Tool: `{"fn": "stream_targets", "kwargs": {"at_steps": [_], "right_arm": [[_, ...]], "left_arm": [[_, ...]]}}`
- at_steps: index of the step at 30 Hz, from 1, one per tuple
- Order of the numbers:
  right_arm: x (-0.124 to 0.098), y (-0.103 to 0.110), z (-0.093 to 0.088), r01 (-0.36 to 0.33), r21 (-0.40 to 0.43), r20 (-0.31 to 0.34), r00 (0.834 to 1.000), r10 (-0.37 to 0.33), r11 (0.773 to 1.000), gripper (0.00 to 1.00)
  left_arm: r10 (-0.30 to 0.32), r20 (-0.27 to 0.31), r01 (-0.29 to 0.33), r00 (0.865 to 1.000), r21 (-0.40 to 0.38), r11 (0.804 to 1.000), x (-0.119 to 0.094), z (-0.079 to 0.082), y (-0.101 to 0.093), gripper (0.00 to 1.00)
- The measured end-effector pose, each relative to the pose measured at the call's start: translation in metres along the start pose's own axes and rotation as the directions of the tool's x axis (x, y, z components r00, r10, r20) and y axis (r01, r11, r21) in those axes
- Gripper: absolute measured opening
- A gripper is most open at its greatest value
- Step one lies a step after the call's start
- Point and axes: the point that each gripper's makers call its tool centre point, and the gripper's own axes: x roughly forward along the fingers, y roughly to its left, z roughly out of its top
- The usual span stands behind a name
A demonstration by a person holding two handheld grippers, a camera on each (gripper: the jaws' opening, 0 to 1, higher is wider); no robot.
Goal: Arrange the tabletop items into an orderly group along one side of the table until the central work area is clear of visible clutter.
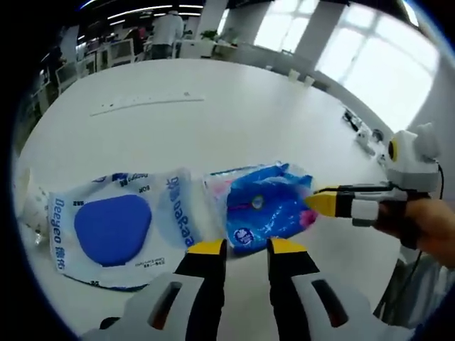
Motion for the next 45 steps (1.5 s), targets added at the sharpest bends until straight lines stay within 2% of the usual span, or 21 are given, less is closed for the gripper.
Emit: {"fn": "stream_targets", "kwargs": {"at_steps": [2, 4, 6, 8, 11, 12, 13, 15, 22, 31, 38, 42, 45], "right_arm": [[0.001, 0.001, -0.001, -0.004, 0.006, -0.002, 1.000, 0.004, 1.000, 0.15], [0.001, 0.002, -0.002, -0.006, -0.010, 0.001, 1.000, 0.006, 1.000, 0.20], [0.001, 0.003, 0.001, -0.013, -0.018, 0.023, 1.000, 0.013, 1.000, 0.28], [0.000, 0.005, 0.005, -0.034, 0.007, 0.050, 0.998, 0.034, 0.999, 0.33], [-0.004, 0.007, 0.006, -0.035, -0.008, 0.065, 0.997, 0.036, 0.999, 0.34], [-0.008, 0.010, 0.006, -0.033, -0.012, 0.070, 0.997, 0.034, 0.999, 0.35], [-0.012, 0.012, 0.007, -0.033, -0.010, 0.080, 0.996, 0.034, 0.999, 0.36], [-0.011, 0.010, 0.009, -0.037, 0.005, 0.094, 0.995, 0.037, 0.999, 0.36], [-0.012, 0.013, 0.006, -0.043, 0.004, 0.099, 0.994, 0.042, 0.999, 0.38], [-0.020, 0.017, 0.006, -0.041, -0.002, 0.099, 0.994, 0.041, 0.999, 0.39], [-0.031, 0.027, 0.011, -0.039, -0.018, 0.109, 0.993, 0.040, 0.999, 0.39], [-0.032, 0.027, 0.013, -0.039, -0.029, 0.118, 0.992, 0.042, 0.999, 0.38], [-0.032, 0.029, 0.011, -0.038, -0.033, 0.115, 0.993, 0.041, 0.999, 0.38]], "left_arm": [[-0.007, 0.001, 0.007, 1.000, -0.008, 1.000, 0.000, 0.001, -0.001, 0.23], [-0.061, 0.028, 0.062, 0.998, -0.032, 0.998, 0.001, 0.006, -0.010, 0.25], [-0.045, 0.031, 0.045, 0.999, -0.025, 0.999, -0.002, 0.006, -0.009, 0.28], [-0.057, 0.043, 0.058, 0.997, -0.022, 0.998, -0.002, 0.009, -0.013, 0.32], [-0.092, 0.066, 0.093, 0.994, -0.015, 0.996, -0.004, 0.012, -0.020, 0.39], [-0.140, 0.083, 0.142, 0.987, -0.017, 0.990, -0.003, 0.015, -0.029, 0.45], [-0.149, 0.086, 0.151, 0.985, -0.023, 0.988, -0.005, 0.016, -0.031, 0.51], [-0.151, 0.105, 0.152, 0.983, -0.001, 0.988, -0.010, 0.019, -0.032, 0.60], [-0.142, 0.112, 0.138, 0.984, 0.036, 0.990, -0.014, 0.021, -0.022, 0.78], [-0.142, 0.109, 0.138, 0.984, 0.047, 0.989, -0.023, 0.019, -0.015, 0.80], [-0.139, 0.131, 0.131, 0.982, 0.068, 0.989, -0.039, 0.025, -0.009, 0.80], [-0.129, 0.123, 0.119, 0.984, 0.089, 0.989, -0.049, 0.019, 0.005, 0.79], [-0.110, 0.121, 0.102, 0.987, 0.075, 0.992, -0.055, 0.016, 0.018, 0.78]]}}
